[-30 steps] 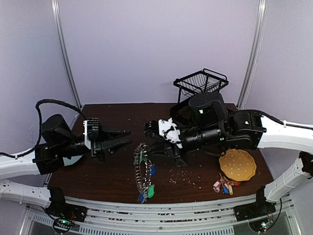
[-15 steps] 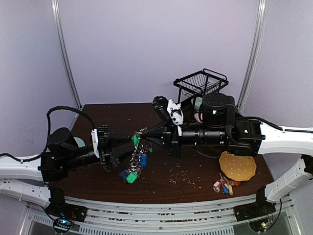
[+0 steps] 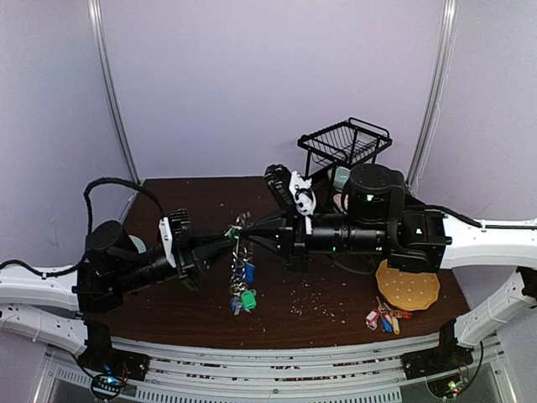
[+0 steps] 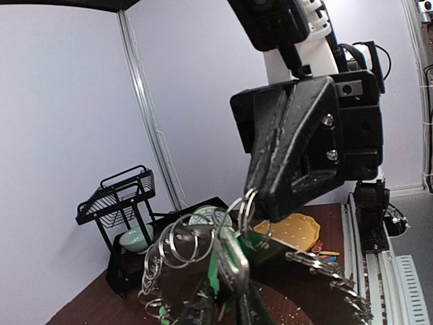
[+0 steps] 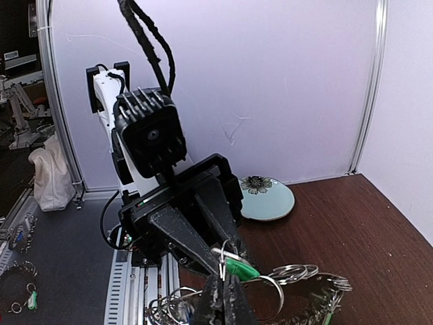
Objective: Put the keys on the keyring
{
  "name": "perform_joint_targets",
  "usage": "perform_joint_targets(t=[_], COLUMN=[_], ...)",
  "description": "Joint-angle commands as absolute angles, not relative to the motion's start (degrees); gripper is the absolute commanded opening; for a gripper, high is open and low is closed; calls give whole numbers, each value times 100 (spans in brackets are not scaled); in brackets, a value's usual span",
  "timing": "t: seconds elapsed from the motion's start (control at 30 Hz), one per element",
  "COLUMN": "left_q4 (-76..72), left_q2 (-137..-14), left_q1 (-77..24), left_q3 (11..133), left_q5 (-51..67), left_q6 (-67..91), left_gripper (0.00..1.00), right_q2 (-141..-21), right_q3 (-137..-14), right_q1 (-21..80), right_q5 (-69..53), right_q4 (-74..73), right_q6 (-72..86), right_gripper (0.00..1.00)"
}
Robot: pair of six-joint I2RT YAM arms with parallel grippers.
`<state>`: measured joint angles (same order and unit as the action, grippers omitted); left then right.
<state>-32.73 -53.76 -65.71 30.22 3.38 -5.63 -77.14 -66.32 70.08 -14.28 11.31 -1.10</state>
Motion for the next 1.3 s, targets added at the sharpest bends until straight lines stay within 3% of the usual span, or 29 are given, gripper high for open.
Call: perform_joint_targets(t=[0.0, 0.1, 0.23, 0.6, 0.97, 1.1, 1.17, 1.27], left_q4=[-3704, -3789, -3768, -4422, -3902, -3685, -3468, -2691], left_q2=[-5325, -5302, -5318, -5951, -6184, -5749, -5185, -4279], left_q1=[-6592, -6602, -6675, -8086, -8130, -8118, -8044, -7805], left_q3=[3004, 2952, 2936, 2804, 2899, 2818, 2634, 2607], left_q5=[168, 172, 12, -3234, -2500, -2370, -2125, -1296], left_q6=[-580, -518, -525, -2617, -2470, -1978, -1824, -1434], left_gripper=[10, 0, 0, 0, 0, 50, 60, 67], right_q2=[-7594, -7605, -7605, -7616, -7872, -7799, -7717, -7677], right_q3=[-6647, -6627, -6575, -6161, -6139, -6062, -5990, -5963], right_q1=[6988, 6996, 6993, 6990, 6862, 6837, 6783, 6717], right_q5=[-1382, -1367, -1113, 311, -17, -290, -516, -918], right_q4=[1651, 1702, 1867, 3249, 3947, 3869, 3819, 3705], right_q6=[-3, 46, 162, 697, 733, 546, 466, 358], right_gripper=[0, 0, 0, 0, 0, 0, 0, 0])
